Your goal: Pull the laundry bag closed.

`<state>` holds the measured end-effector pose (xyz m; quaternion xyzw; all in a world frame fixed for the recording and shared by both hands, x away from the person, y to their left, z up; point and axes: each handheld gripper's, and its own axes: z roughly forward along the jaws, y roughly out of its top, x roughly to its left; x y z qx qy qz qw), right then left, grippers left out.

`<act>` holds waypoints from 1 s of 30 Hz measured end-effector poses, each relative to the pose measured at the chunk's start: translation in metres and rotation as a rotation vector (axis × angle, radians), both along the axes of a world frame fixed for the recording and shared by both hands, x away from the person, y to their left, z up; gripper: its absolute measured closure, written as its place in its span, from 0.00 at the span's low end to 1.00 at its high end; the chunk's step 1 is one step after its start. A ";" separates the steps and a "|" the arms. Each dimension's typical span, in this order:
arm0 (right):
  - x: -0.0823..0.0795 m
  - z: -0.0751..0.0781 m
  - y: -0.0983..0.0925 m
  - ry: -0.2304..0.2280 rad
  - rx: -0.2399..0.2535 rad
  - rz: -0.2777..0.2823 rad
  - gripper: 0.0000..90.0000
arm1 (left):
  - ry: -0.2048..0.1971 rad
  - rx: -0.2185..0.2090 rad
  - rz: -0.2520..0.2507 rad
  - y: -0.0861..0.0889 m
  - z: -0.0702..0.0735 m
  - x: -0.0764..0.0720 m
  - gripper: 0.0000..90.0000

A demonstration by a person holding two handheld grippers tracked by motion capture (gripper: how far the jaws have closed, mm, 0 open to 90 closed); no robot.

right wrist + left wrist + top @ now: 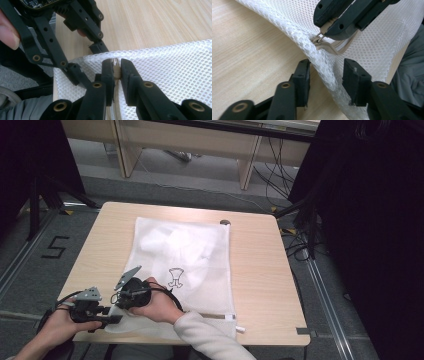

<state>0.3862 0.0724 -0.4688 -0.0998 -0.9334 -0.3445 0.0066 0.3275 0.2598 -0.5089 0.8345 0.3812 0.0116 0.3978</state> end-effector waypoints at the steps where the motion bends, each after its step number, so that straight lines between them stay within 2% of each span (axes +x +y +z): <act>1: 0.000 0.000 0.000 0.001 0.000 0.000 0.91 | 0.001 -0.006 0.004 0.000 0.000 0.000 0.68; 2: 0.000 0.000 0.000 0.000 -0.002 0.000 0.91 | -0.001 0.011 0.016 0.001 0.002 0.000 0.70; 3: 0.000 0.000 0.000 0.001 -0.003 0.001 0.91 | 0.008 -0.011 0.013 0.001 0.001 0.000 0.72; 4: -0.001 0.000 0.000 0.004 -0.010 0.006 0.91 | 0.003 -0.011 0.023 0.000 0.001 0.000 0.77; 8: -0.003 -0.002 0.001 0.004 -0.025 -0.002 0.91 | 0.004 -0.011 0.024 0.001 0.004 0.000 0.84; 9: -0.003 -0.002 0.000 -0.003 -0.027 0.002 0.91 | 0.002 -0.025 0.055 0.000 0.005 -0.001 0.86; 10: -0.003 -0.002 0.000 0.005 -0.027 -0.001 0.91 | -0.006 -0.031 0.044 0.002 0.005 0.000 0.89; 11: -0.003 -0.003 -0.001 0.006 -0.037 -0.008 0.91 | 0.001 -0.035 0.069 0.001 0.006 -0.001 0.92; 14: -0.004 -0.004 -0.002 0.006 -0.047 -0.010 0.91 | 0.002 -0.042 0.069 0.001 0.007 -0.001 0.93; 15: -0.004 -0.005 -0.002 0.010 -0.049 -0.012 0.91 | -0.006 -0.023 0.058 0.002 0.007 0.000 0.93; 19: -0.007 -0.005 -0.002 0.011 -0.066 -0.012 0.91 | 0.003 -0.046 0.061 0.002 0.007 0.000 0.94; 20: -0.007 -0.005 -0.002 0.000 -0.074 -0.011 0.91 | 0.004 -0.048 0.064 0.002 0.008 0.000 0.94; 24: -0.007 -0.008 -0.004 0.004 -0.086 -0.007 0.91 | 0.012 -0.055 0.086 0.003 0.008 -0.001 0.94; 30: -0.008 -0.009 -0.006 0.013 -0.086 -0.016 0.91 | 0.005 -0.055 0.085 0.003 0.008 -0.001 0.94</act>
